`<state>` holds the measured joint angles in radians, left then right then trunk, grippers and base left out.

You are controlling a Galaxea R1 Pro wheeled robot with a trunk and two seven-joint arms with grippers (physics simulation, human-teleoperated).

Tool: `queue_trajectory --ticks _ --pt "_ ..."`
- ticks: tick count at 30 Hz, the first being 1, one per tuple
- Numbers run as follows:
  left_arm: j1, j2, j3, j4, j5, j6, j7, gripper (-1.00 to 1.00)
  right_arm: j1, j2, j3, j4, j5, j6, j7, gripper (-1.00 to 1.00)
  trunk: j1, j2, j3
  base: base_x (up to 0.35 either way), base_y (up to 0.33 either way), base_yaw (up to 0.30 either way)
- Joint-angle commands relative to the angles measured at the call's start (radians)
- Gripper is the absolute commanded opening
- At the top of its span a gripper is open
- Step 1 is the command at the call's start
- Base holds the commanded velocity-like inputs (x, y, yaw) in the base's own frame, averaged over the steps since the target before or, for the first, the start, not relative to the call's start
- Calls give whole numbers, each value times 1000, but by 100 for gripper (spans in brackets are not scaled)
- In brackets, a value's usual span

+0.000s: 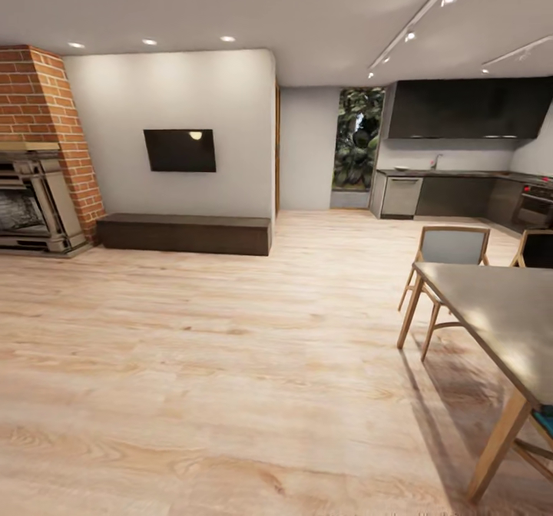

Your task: In the kitchen, take the Vidalia onion out of the sink, dice it on the chopping board with the paring knife, put the diced onion into the bowl on the countertop, then place both the paring knife and the chopping board into the sink.

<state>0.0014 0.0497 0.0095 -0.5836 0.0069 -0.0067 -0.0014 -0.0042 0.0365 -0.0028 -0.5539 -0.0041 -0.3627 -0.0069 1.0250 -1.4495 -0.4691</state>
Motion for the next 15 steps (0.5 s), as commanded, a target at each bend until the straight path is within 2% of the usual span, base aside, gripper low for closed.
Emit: queue_trajectory --ticks 1,9,15 --pt "0 0 1 -1 1 0 0 100 0 0 0 0 0 -2 -1 100 0 0 -1 1 0 -273" --pt "0 0 1 -1 1 0 0 100 0 1 0 0 0 -2 -1 100 0 0 -1 0 0 -260" --pt "0 0 1 -1 1 0 0 100 0 2 0 0 0 -2 -1 100 0 0 -1 0 0 -72"
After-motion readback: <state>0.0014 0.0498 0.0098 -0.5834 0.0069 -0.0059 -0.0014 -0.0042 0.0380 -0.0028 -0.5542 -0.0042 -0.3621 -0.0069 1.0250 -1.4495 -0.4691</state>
